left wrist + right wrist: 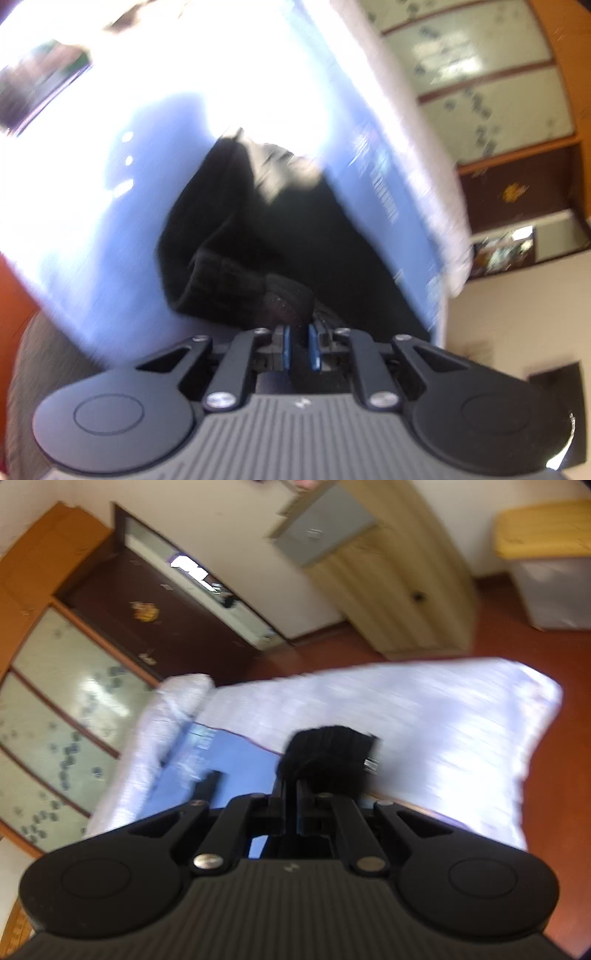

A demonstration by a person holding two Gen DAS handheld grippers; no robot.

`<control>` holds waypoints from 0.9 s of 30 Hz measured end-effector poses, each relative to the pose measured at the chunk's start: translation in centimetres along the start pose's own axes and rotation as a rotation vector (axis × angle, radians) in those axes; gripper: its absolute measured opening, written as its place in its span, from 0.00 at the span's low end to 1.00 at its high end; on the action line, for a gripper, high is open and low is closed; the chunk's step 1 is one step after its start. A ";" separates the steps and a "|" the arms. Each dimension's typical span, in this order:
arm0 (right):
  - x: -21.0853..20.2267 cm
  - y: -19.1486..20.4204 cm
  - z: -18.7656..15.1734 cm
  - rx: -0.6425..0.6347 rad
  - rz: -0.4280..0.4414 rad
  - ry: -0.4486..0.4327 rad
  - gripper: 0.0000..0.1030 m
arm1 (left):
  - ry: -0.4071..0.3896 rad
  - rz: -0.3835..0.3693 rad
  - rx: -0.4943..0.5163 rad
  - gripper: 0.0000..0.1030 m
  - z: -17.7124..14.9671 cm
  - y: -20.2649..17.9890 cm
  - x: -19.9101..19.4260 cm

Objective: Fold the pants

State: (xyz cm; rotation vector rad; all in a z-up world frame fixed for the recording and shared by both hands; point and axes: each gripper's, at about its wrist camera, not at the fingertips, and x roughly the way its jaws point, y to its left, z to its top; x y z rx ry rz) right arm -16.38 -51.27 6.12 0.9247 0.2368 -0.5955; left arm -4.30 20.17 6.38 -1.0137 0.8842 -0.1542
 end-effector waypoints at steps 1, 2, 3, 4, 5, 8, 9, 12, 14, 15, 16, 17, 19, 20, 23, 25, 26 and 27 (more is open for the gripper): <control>1.2 1.5 0.5 -0.017 0.013 0.003 0.07 | -0.021 -0.020 0.003 0.09 1.1 -0.6 0.4; 2.6 3.1 1.0 -0.030 0.024 0.007 0.07 | -0.040 -0.034 -0.001 0.09 2.5 -1.0 0.8; 3.9 4.4 1.3 -0.037 0.035 0.011 0.07 | -0.053 -0.039 0.002 0.09 3.5 -1.5 1.6; 5.6 5.9 1.7 -0.047 0.046 0.012 0.07 | -0.064 -0.040 0.011 0.09 4.6 -2.1 2.4; 7.2 7.2 2.0 -0.060 0.048 0.011 0.07 | -0.073 -0.038 0.018 0.09 5.6 -2.5 3.3; 12.8 11.0 2.4 -0.086 0.042 0.028 0.07 | -0.088 -0.033 0.014 0.09 8.9 -3.6 6.4; 14.8 12.1 2.3 -0.091 0.036 0.038 0.07 | -0.091 -0.028 0.011 0.09 9.8 -3.7 7.4; 20.8 14.9 1.4 -0.124 -0.002 0.074 0.07 | -0.097 0.004 0.000 0.09 12.8 -4.1 11.0; 24.8 16.5 0.3 -0.159 -0.040 0.094 0.07 | -0.100 0.027 -0.012 0.09 14.3 -4.0 13.6; 26.9 17.1 -0.3 -0.175 -0.063 0.107 0.07 | -0.098 0.041 -0.022 0.09 14.9 -3.8 15.3; 28.7 17.5 -1.0 -0.187 -0.085 0.117 0.07 | -0.095 0.054 -0.029 0.09 15.5 -3.7 16.6; 30.3 17.9 -1.7 -0.199 -0.102 0.127 0.07 | -0.093 0.070 -0.032 0.09 16.0 -3.5 17.9; 33.5 18.5 -2.9 -0.233 -0.125 0.158 0.07 | -0.101 0.102 -0.034 0.10 17.0 -3.3 20.3; 34.8 18.6 -3.4 -0.245 -0.128 0.181 0.08 | -0.108 0.115 -0.040 0.14 17.3 -3.0 21.1; 36.7 18.0 -4.0 -0.214 -0.098 0.221 0.24 | -0.109 0.134 -0.085 0.16 18.4 -1.9 23.0; 35.4 17.2 -3.7 -0.144 -0.052 0.190 0.33 | -0.109 0.117 -0.103 0.17 18.5 -1.5 23.0; 34.3 16.9 -3.6 -0.115 -0.020 0.170 0.35 | -0.112 0.102 -0.096 0.19 18.3 -1.4 22.6; 33.1 16.6 -3.3 -0.101 0.004 0.158 0.38 | -0.115 0.087 -0.084 0.21 18.0 -1.6 22.1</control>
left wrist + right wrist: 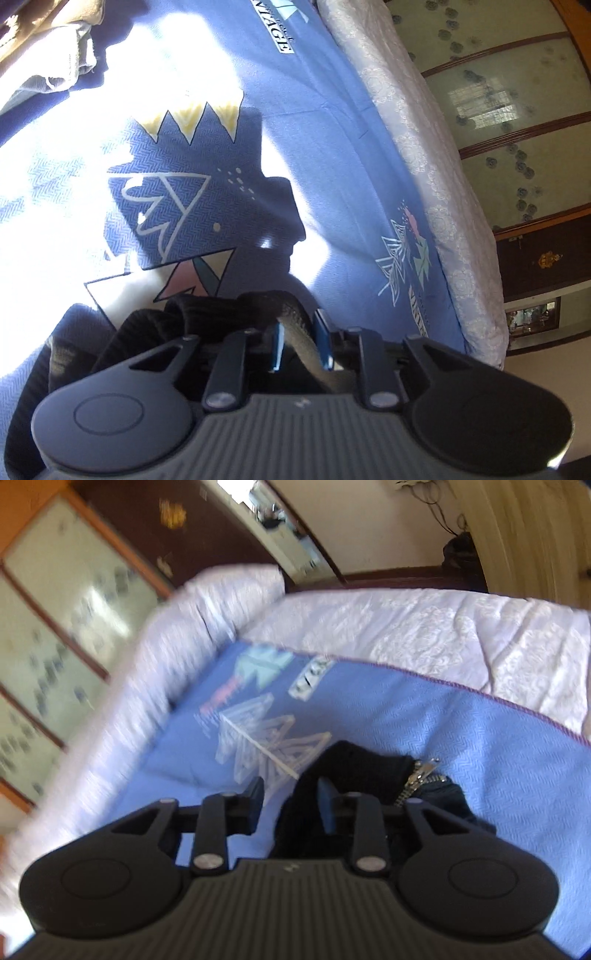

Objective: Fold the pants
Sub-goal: 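Open the left gripper and release the folded pants waistband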

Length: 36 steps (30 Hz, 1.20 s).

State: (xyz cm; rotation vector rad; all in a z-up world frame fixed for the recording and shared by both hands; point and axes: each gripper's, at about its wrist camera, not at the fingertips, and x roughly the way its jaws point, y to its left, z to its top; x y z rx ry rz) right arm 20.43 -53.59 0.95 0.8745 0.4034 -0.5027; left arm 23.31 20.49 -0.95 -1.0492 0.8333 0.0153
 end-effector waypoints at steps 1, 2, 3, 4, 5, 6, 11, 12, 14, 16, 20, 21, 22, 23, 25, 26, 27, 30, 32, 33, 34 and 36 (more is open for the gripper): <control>-1.3 -0.3 0.1 0.000 0.013 -0.007 0.40 | -0.004 -0.012 0.009 0.26 -0.3 0.0 -0.7; -2.2 -0.1 0.0 -0.006 0.019 -0.010 0.43 | -0.012 -0.015 0.021 0.38 -0.5 -0.1 -1.7; -3.5 -0.4 -0.1 -0.010 0.025 -0.004 0.44 | -0.030 0.001 0.040 0.47 -0.9 -0.1 -3.0; -4.9 -0.7 -0.3 -0.011 0.036 0.009 0.44 | -0.045 0.025 0.060 0.60 -1.3 0.0 -4.3; -6.2 -1.2 -0.7 -0.012 0.049 0.029 0.44 | -0.056 0.041 0.078 0.61 -1.7 0.2 -5.4; -7.8 -1.6 -1.3 -0.013 0.061 0.051 0.44 | -0.055 0.041 0.090 0.61 -2.0 0.5 -6.6; -14.9 -4.1 -7.0 -0.017 0.132 0.216 0.45 | -0.033 0.031 0.057 0.61 -4.6 3.9 -11.9; -16.3 -4.6 -8.5 -0.009 0.148 0.243 0.45 | -0.030 0.030 0.053 0.61 -5.2 4.5 -12.5; -18.8 -5.6 -11.5 0.022 0.181 0.283 0.45 | -0.009 0.023 0.028 0.61 -6.6 6.1 -13.3; -20.8 -6.7 -14.3 0.059 0.205 0.315 0.46 | 0.023 0.032 0.006 0.61 -7.8 7.3 -13.5; -23.0 -9.1 -18.5 0.203 0.242 0.355 0.47 | 0.077 0.042 -0.005 0.61 -9.8 8.8 -13.0; -23.3 -9.5 -19.2 0.216 0.237 0.359 0.44 | 0.088 0.042 -0.003 0.61 -10.2 8.9 -12.9; -23.8 -9.6 -19.6 0.199 0.250 0.341 0.42 | 0.098 0.041 -0.003 0.61 -10.5 8.9 -12.6; -24.1 -9.4 -19.7 0.165 0.263 0.332 0.42 | 0.108 0.035 -0.003 0.61 -10.6 8.7 -12.4; -23.9 -9.3 -19.5 0.103 0.292 0.339 0.41 | 0.114 0.023 -0.007 0.66 -10.6 8.3 -11.8; -23.7 -9.4 -19.6 0.097 0.299 0.332 0.39 | 0.112 0.023 -0.009 0.73 -10.5 8.0 -11.5; -23.7 -9.5 -19.6 0.108 0.299 0.326 0.37 | 0.108 0.024 -0.008 0.77 -10.3 7.5 -11.0; -23.6 -9.5 -19.1 0.146 0.289 0.345 0.37 | 0.098 0.034 -0.002 0.82 -9.4 6.5 -9.3; -23.3 -9.4 -17.9 0.145 0.284 0.332 0.43 | 0.094 0.036 -0.014 0.84 -9.0 6.3 -8.5; -23.2 -9.2 -16.9 0.135 0.272 0.300 0.51 | 0.089 0.036 -0.022 0.85 -8.9 6.3 -8.1; -23.0 -9.0 -15.9 0.127 0.260 0.267 0.53 | 0.083 0.036 -0.026 0.87 -8.8 6.2 -7.9; -21.5 -8.7 -13.5 0.111 0.245 0.223 0.58 | 0.072 0.040 -0.021 0.88 -8.8 6.2 -7.6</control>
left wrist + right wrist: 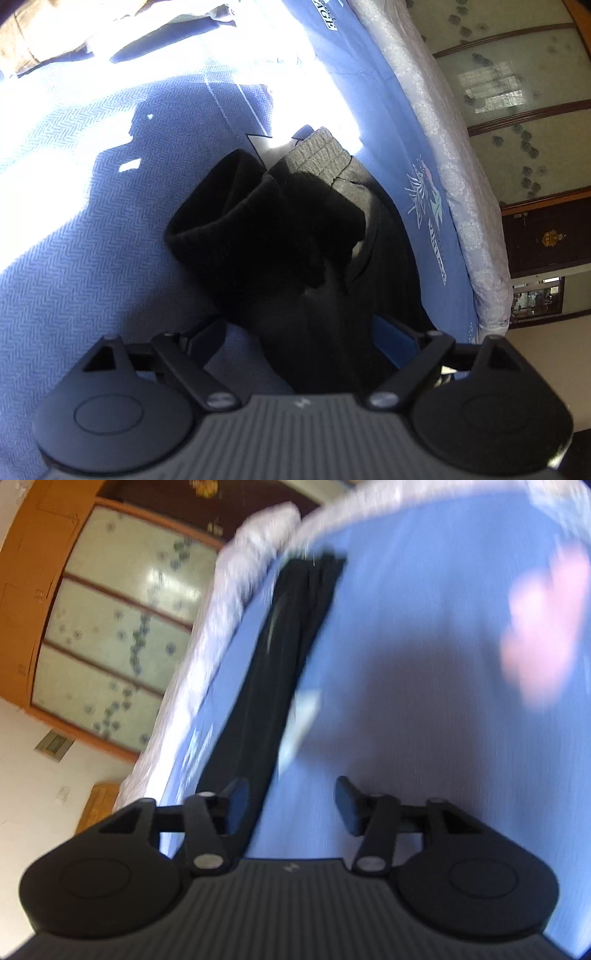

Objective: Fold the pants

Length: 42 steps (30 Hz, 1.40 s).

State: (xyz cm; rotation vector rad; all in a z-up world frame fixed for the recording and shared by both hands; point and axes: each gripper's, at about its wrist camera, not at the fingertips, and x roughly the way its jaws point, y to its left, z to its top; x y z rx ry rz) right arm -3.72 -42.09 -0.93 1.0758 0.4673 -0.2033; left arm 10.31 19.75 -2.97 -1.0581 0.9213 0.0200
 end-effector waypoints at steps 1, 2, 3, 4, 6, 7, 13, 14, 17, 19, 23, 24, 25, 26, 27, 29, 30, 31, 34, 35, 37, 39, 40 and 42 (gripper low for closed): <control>0.7 0.2 1.5 -0.014 -0.019 -0.016 0.59 | -0.006 0.004 0.008 0.88 0.0 -0.1 0.1; 1.6 0.3 3.1 -0.030 -0.046 -0.034 0.60 | -0.015 0.009 0.020 0.86 0.0 -0.3 0.2; 2.6 0.4 4.7 -0.037 -0.069 -0.052 0.63 | -0.022 0.018 0.025 0.85 0.0 -0.4 0.3; 3.7 0.4 6.1 -0.034 -0.086 -0.064 0.65 | -0.027 0.024 0.028 0.84 0.0 -0.5 0.3; 5.8 -0.2 8.8 -0.011 -0.112 -0.082 0.66 | -0.037 0.032 0.028 0.83 0.0 -0.6 0.4; 7.1 -0.4 10.1 -0.006 -0.123 -0.090 0.67 | -0.039 0.034 0.026 0.83 0.0 -0.6 0.4; 12.7 -2.0 13.9 0.075 -0.139 -0.115 0.70 | -0.053 0.058 0.048 0.83 -0.1 -0.6 0.4; 13.2 -2.2 14.1 0.078 -0.136 -0.121 0.70 | -0.056 0.064 0.060 0.83 -0.1 -0.6 0.4; 15.0 -1.2 14.3 0.012 -0.156 -0.121 0.70 | -0.068 0.096 0.090 0.72 -0.4 -0.9 0.3; 15.7 -0.3 14.9 -0.054 -0.194 -0.102 0.70 | -0.077 0.133 0.115 0.53 -0.5 -1.1 0.2; 16.3 0.9 15.2 -0.140 -0.316 -0.076 0.23 | -0.048 0.152 0.126 0.28 -0.2 -1.0 0.2; 15.8 0.8 15.2 -0.133 -0.307 -0.074 0.20 | -0.040 0.147 0.117 0.27 -0.2 -0.8 0.1; 15.2 0.9 15.0 -0.134 -0.303 -0.080 0.15 | -0.037 0.148 0.114 0.26 -0.1 -0.9 0.0; 14.6 1.2 14.8 -0.145 -0.306 -0.095 0.14 | -0.033 0.146 0.111 0.25 0.0 -1.0 -0.2; 13.5 1.5 14.4 -0.156 -0.302 -0.109 0.14 | -0.029 0.140 0.107 0.25 0.1 -1.1 -0.5; 11.8 2.1 13.9 -0.171 -0.291 -0.132 0.14 | -0.029 0.114 0.101 0.24 0.4 -1.2 -1.5; 10.6 2.3 13.6 -0.177 -0.289 -0.141 0.14 | -0.031 0.102 0.102 0.23 0.6 -1.3 -2.1; 9.5 2.5 13.3 -0.179 -0.292 -0.152 0.14 | -0.030 0.094 0.105 0.23 0.8 -1.4 -2.6; 5.9 3.0 12.7 -0.178 -0.288 -0.171 0.13 | -0.016 0.064 0.115 0.22 1.7 -2.1 -4.5; 4.7 3.2 12.6 -0.175 -0.285 -0.178 0.13 | -0.013 0.055 0.116 0.22 2.0 -2.3 -5.1; 2.4 3.6 12.3 -0.164 -0.276 -0.188 0.13 | -0.027 0.037 0.129 0.22 2.7 -3.1 -6.7; 0.2 3.9 11.9 -0.160 -0.275 -0.188 0.13 | -0.048 0.035 0.154 0.22 3.2 -3.8 -8.5; -0.9 3.8 11.5 -0.157 -0.275 -0.188 0.13 | -0.053 0.037 0.165 0.21 3.4 -3.9 -9.3; -2.9 2.8 10.3 -0.129 -0.259 -0.191 0.14 | -0.053 0.061 0.186 0.21 3.5 -3.6 -10.3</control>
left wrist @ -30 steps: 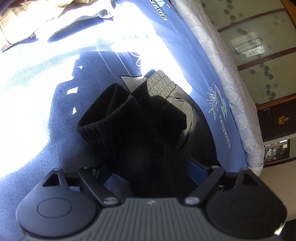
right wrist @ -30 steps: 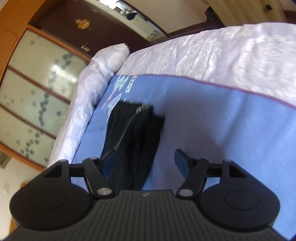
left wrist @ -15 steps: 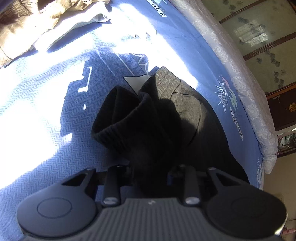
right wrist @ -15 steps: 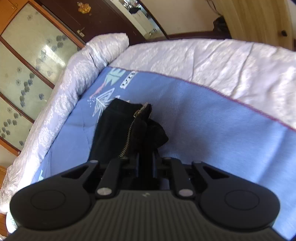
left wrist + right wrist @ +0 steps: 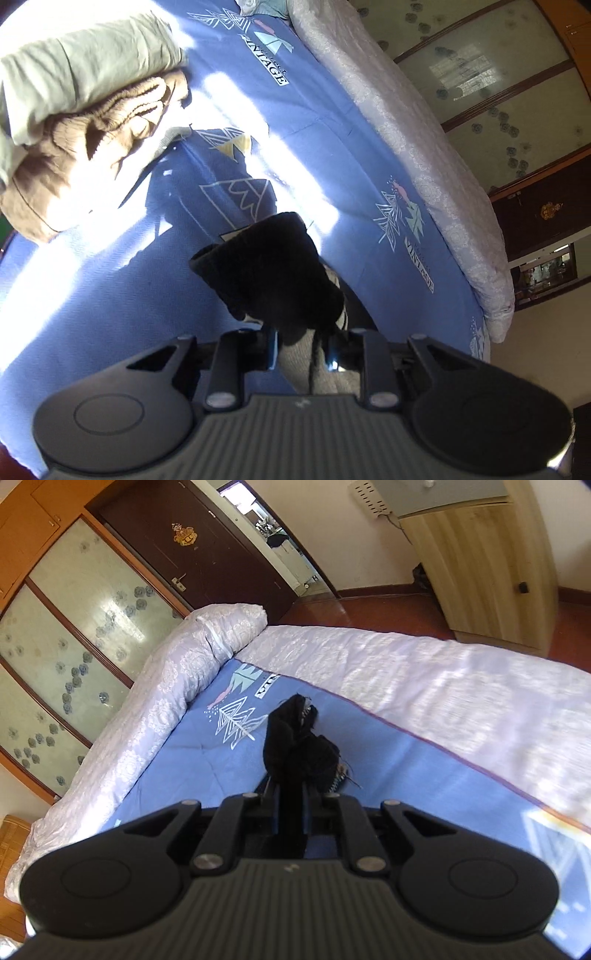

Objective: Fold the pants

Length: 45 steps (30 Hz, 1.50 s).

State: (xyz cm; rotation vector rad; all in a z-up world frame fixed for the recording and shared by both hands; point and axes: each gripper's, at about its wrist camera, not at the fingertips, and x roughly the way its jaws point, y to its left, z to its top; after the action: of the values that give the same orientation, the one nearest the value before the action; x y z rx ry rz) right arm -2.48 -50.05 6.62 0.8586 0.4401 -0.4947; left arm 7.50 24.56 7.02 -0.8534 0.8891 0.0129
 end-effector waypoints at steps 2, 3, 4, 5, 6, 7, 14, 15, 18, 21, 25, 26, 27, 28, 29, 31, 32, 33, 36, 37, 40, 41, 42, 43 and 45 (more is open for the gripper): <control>-1.3 -2.0 -1.7 0.032 -0.012 0.016 0.14 | 0.032 0.044 -0.014 0.22 -0.5 1.3 0.2; -1.5 -3.1 -2.7 0.037 -0.037 0.031 0.14 | 0.056 0.061 -0.032 0.25 -0.8 2.3 0.6; -1.3 -4.2 -3.8 0.034 -0.075 0.048 0.14 | 0.092 0.089 -0.061 0.33 -1.2 3.2 1.6; -0.8 -5.3 -4.9 0.023 -0.123 0.073 0.15 | 0.116 0.113 -0.085 0.34 -1.9 4.3 2.1; -0.2 -6.3 -5.8 0.012 -0.169 0.097 0.23 | 0.138 0.144 -0.099 0.34 -2.9 5.3 2.6; -0.2 -7.6 -6.6 0.023 -0.153 0.089 0.23 | 0.149 0.165 -0.099 0.36 -3.8 5.8 2.7; -4.6 -10.5 -8.1 0.222 0.026 -0.005 0.51 | 0.143 0.063 0.015 0.40 -11.7 4.4 -1.6; -5.0 -10.7 -8.6 0.228 0.044 0.003 0.51 | 0.157 0.050 0.066 0.40 -12.8 3.1 -1.9; -6.1 -11.0 -10.5 0.268 0.104 0.031 0.52 | 0.220 -0.033 0.213 0.40 -15.6 -2.2 -1.1; -6.8 -10.5 -12.2 0.274 0.161 0.045 0.52 | 0.293 -0.094 0.425 0.42 -18.4 -10.0 2.0; -7.0 -8.3 -13.2 0.193 0.183 0.065 0.52 | 0.351 -0.137 0.705 0.42 -22.9 -21.1 7.4; -7.0 -7.9 -13.6 0.167 0.186 0.070 0.52 | 0.354 -0.142 0.787 0.42 -24.7 -24.0 8.9; -6.8 -7.6 -13.9 0.146 0.186 0.074 0.51 | 0.353 -0.144 0.855 0.42 -26.3 -26.3 10.1; -6.5 -7.6 -14.1 0.136 0.177 0.080 0.51 | 0.354 -0.150 0.910 0.43 -28.0 -28.1 11.3; -6.0 -7.7 -14.3 0.138 0.175 0.080 0.50 | 0.360 -0.153 0.953 0.44 -29.5 -29.6 12.5; -5.8 -8.2 -14.6 0.144 0.196 0.060 0.49 | 0.371 -0.128 1.024 0.44 -32.9 -31.4 14.9; -5.7 -8.4 -14.7 0.145 0.206 0.058 0.49 | 0.383 -0.109 1.052 0.44 -34.6 -31.8 16.0; -5.5 -8.5 -14.6 0.148 0.217 0.058 0.49 | 0.392 -0.085 1.078 0.44 -36.0 -31.9 17.2; -6.2 -9.4 -15.3 0.171 0.248 0.052 0.49 | 0.415 0.024 1.114 0.44 -39.0 -32.2 20.6; -6.2 -9.4 -15.4 0.174 0.254 0.050 0.49 | 0.409 0.044 1.115 0.44 -39.4 -32.0 21.1; -6.6 -9.8 -15.6 0.171 0.273 0.037 0.49 | 0.338 0.071 1.188 0.52 -40.7 -31.7 20.6; -6.6 -9.9 -15.7 0.168 0.280 0.032 0.49 | 0.326 0.081 1.199 0.53 -41.0 -31.7 20.4; -6.8 -10.3 -15.9 0.171 0.291 0.026 0.49 | 0.319 0.089 1.204 0.53 -41.3 -31.7 20.4; -6.9 -10.5 -15.9 0.179 0.301 0.022 0.49 | 0.313 0.095 1.203 0.55 -41.5 -31.7 20.3; -7.1 -10.9 -16.2 0.197 0.315 0.017 0.49 | 0.302 0.105 1.198 0.58 -41.5 -31.5 20.0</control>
State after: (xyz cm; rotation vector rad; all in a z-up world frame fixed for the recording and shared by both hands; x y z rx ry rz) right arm -17.11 -41.51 -5.42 1.1006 0.2667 -0.2417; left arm 3.30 -30.69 -0.03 0.3224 1.0142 -0.5216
